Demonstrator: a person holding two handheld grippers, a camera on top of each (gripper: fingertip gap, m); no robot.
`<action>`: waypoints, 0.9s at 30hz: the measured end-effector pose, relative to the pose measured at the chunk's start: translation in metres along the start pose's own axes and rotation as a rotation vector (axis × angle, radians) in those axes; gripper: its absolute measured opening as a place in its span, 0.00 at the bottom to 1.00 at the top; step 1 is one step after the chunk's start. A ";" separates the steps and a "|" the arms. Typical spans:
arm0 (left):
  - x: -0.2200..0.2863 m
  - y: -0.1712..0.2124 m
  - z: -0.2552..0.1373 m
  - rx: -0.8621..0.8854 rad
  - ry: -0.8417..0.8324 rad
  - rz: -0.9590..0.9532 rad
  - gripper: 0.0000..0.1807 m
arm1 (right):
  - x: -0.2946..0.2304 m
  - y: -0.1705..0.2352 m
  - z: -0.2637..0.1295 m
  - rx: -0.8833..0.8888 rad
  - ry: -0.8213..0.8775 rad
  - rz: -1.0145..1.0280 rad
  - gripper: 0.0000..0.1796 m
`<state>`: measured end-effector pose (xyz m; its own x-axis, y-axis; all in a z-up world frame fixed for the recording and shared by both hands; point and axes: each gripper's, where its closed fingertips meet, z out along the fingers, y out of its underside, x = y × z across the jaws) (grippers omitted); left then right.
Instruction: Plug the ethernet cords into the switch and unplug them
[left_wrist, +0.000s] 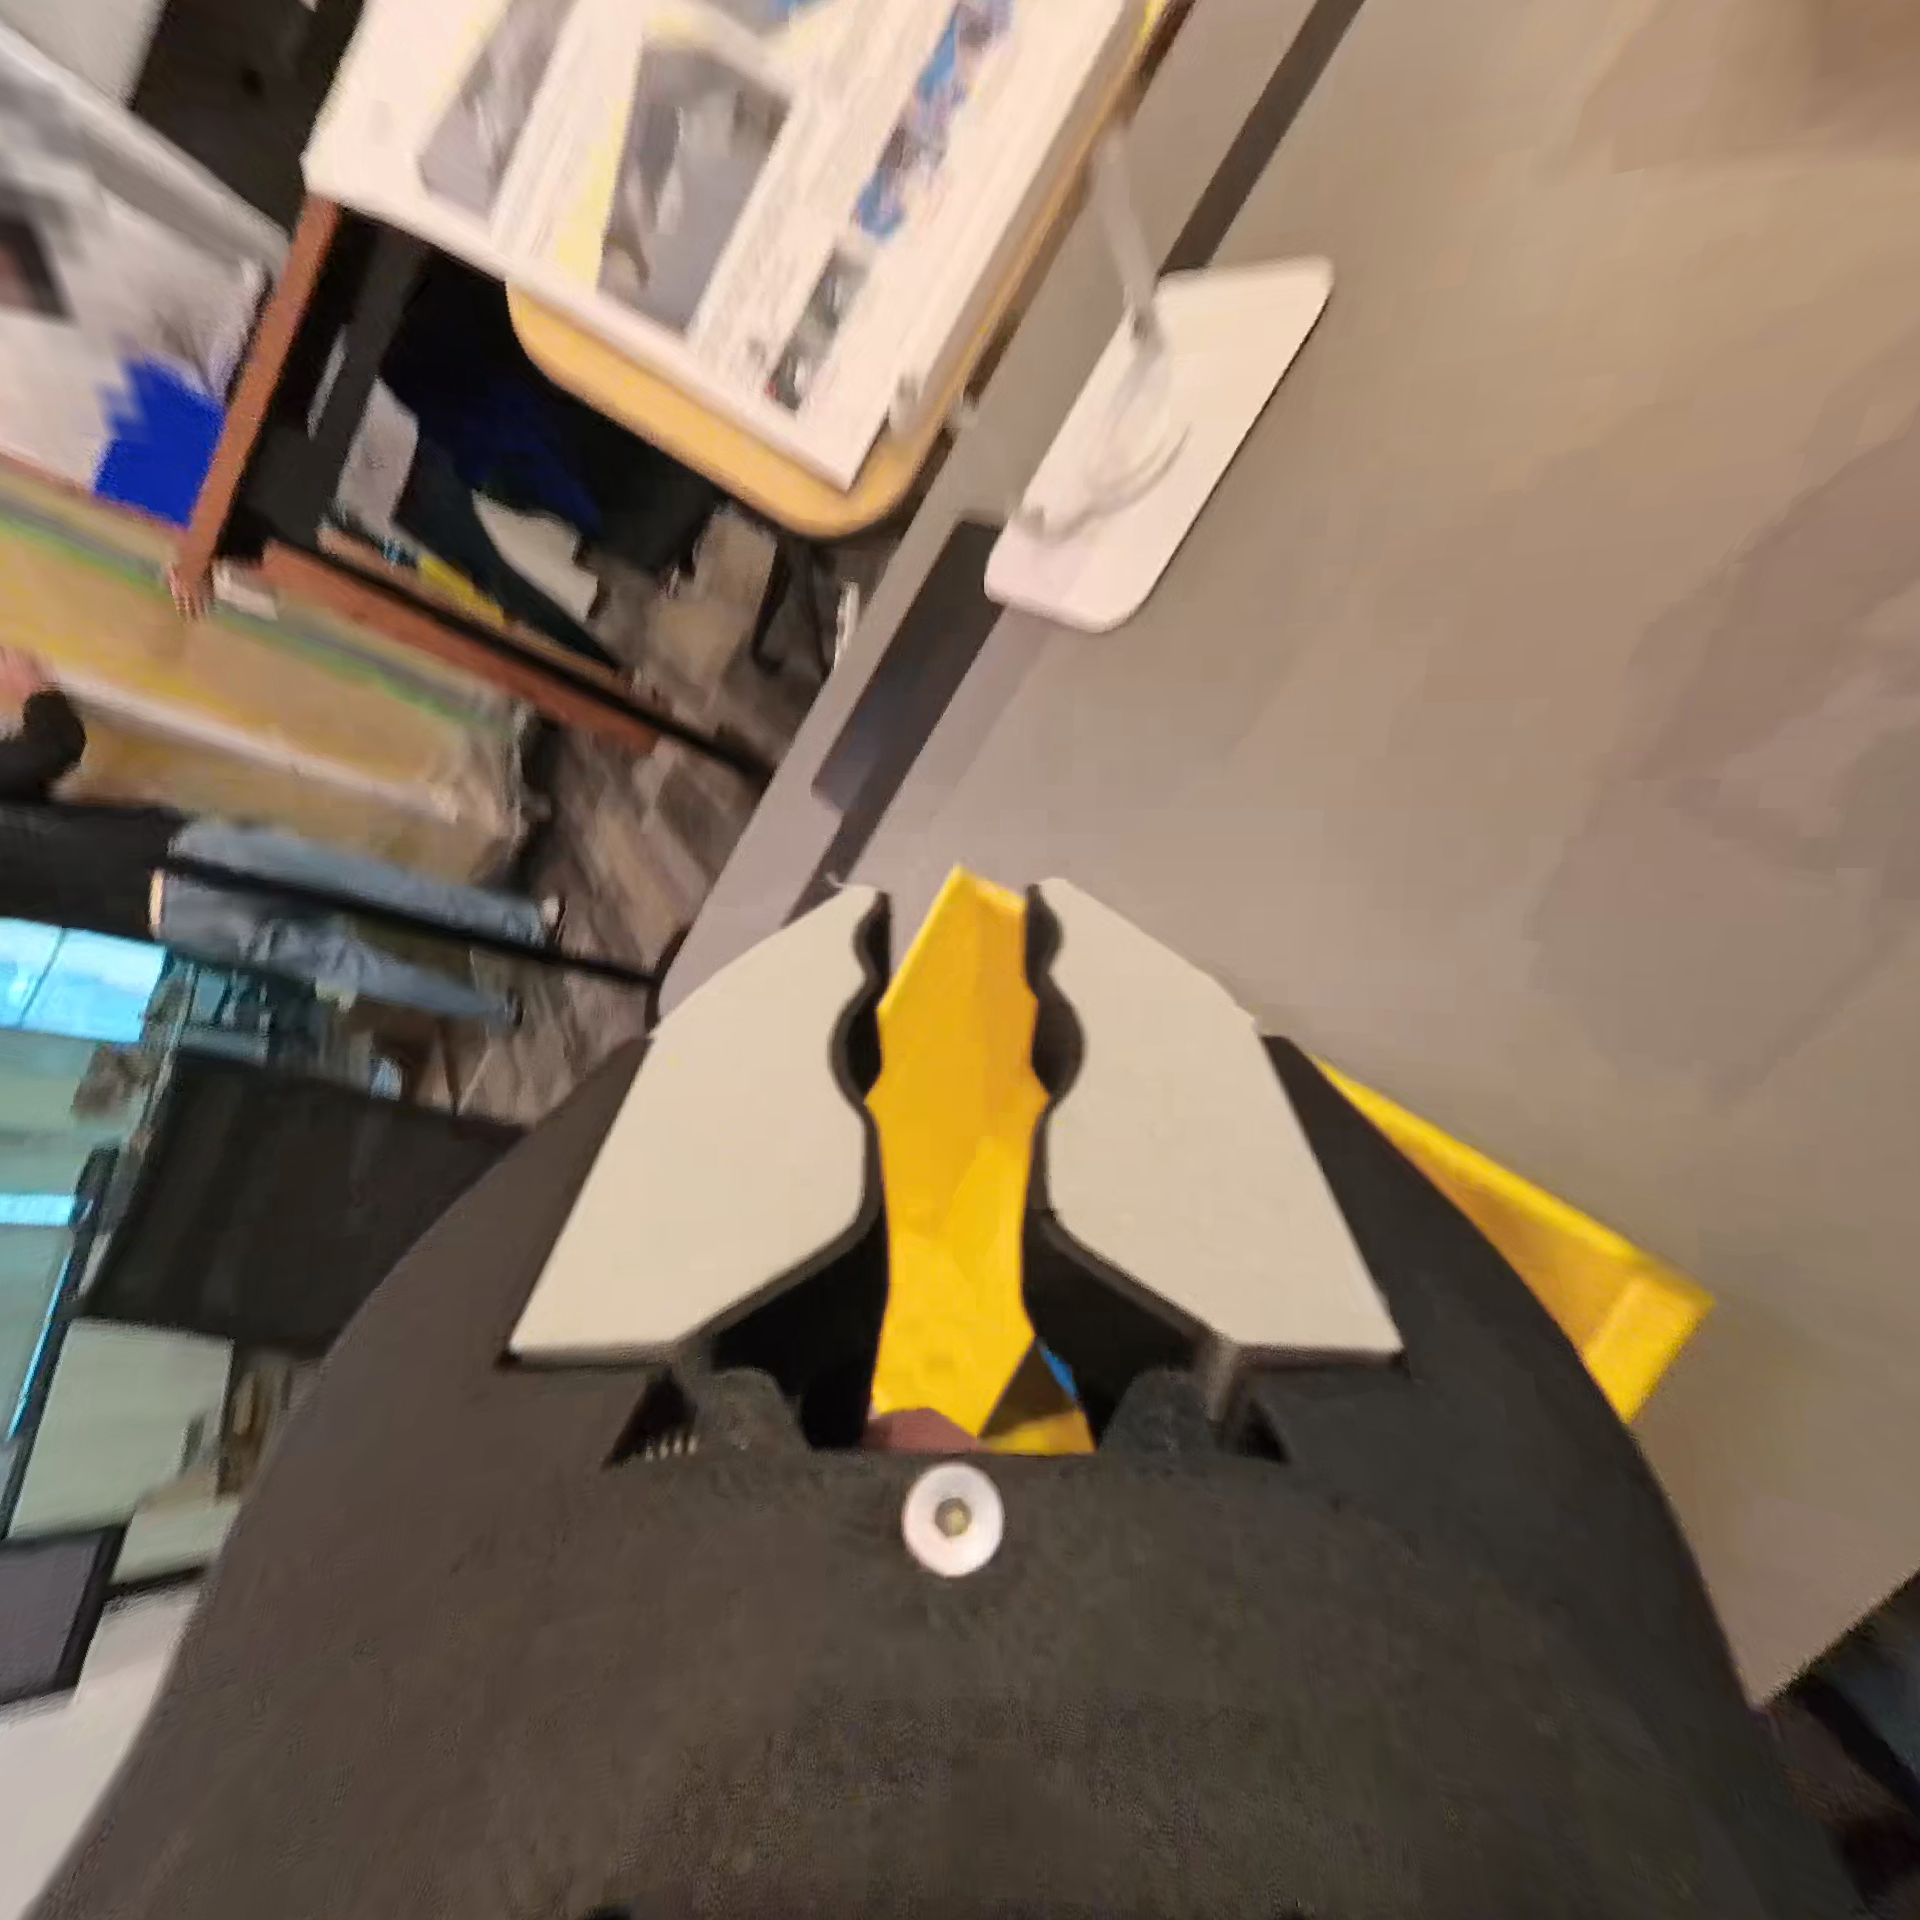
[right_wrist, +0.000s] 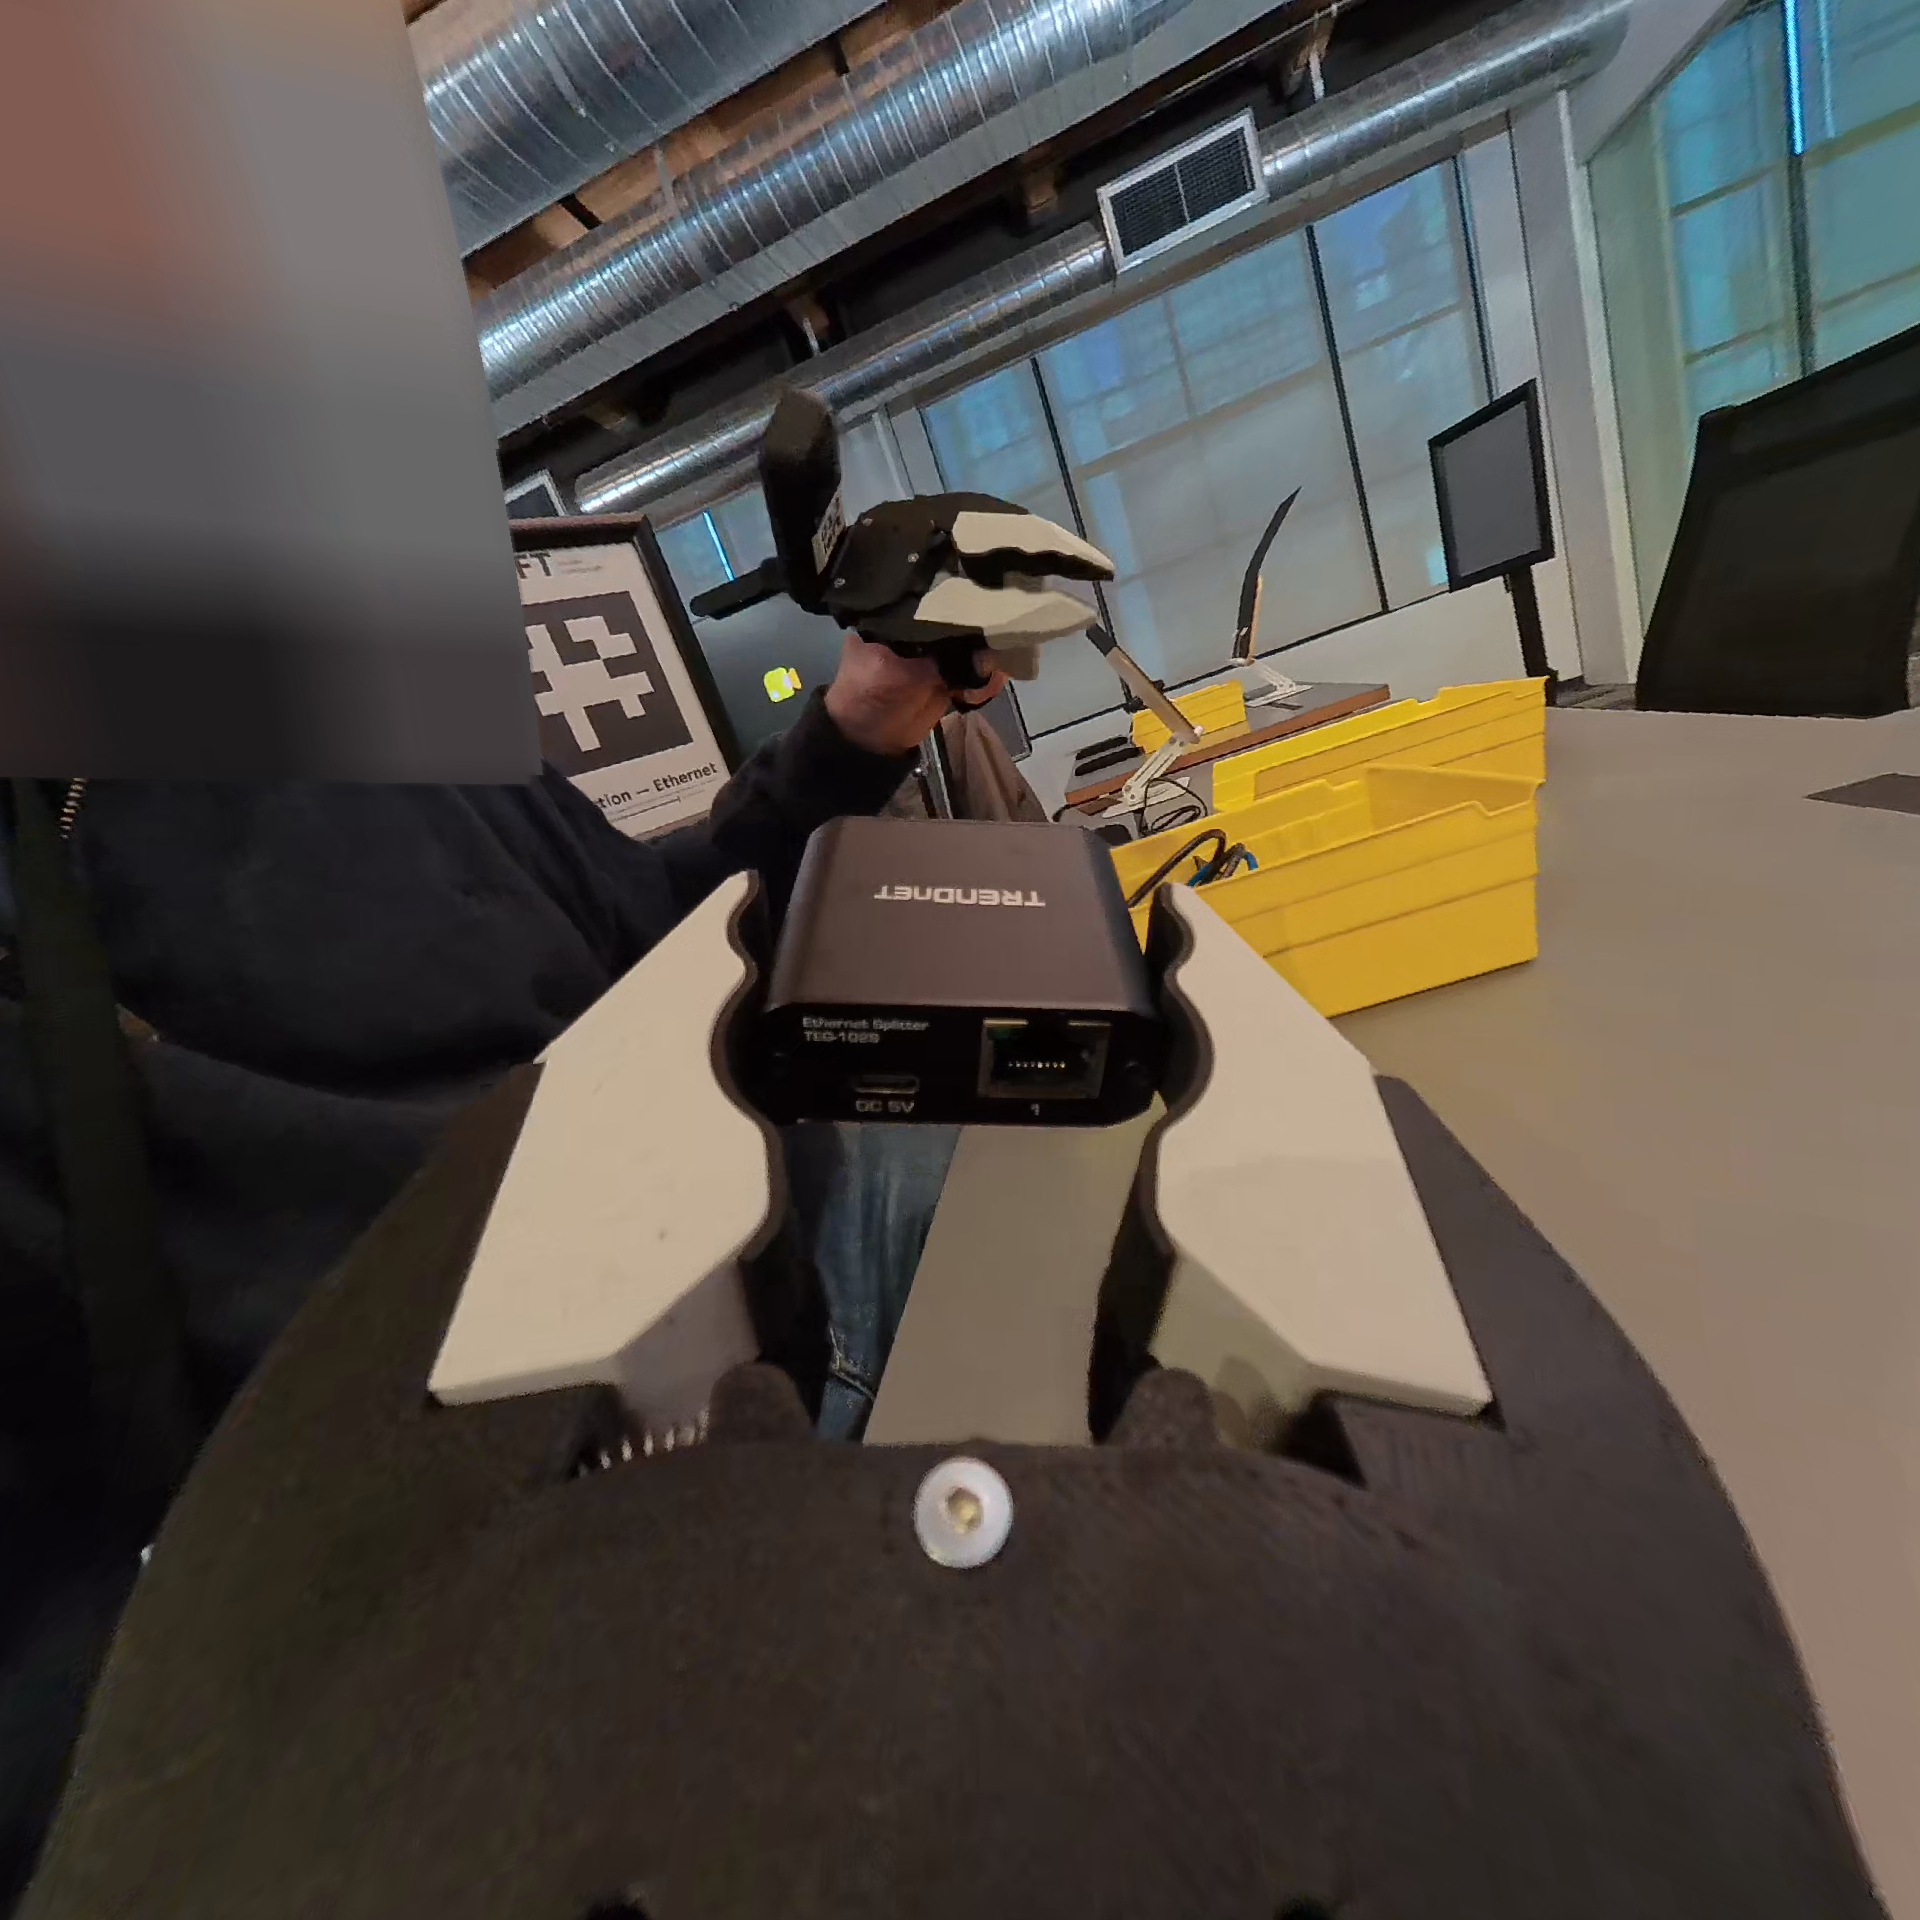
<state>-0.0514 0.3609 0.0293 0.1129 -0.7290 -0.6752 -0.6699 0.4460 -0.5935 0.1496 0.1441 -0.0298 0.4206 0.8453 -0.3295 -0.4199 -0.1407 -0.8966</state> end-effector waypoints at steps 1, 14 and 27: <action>-0.005 0.014 0.002 -0.054 -0.028 -0.008 0.23 | 0.000 0.001 -0.001 -0.007 0.007 -0.007 0.40; 0.047 0.095 0.051 -0.274 0.256 0.012 0.24 | 0.004 0.014 -0.002 -0.034 0.037 -0.012 0.40; 0.106 0.124 0.096 -0.495 0.916 -0.397 0.21 | 0.005 0.017 -0.004 -0.017 0.025 0.002 0.40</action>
<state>-0.0523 0.3887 -0.1581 -0.0635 -0.9726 0.2236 -0.9482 -0.0111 -0.3174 0.1476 0.1441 -0.0483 0.4397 0.8321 -0.3381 -0.4069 -0.1510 -0.9009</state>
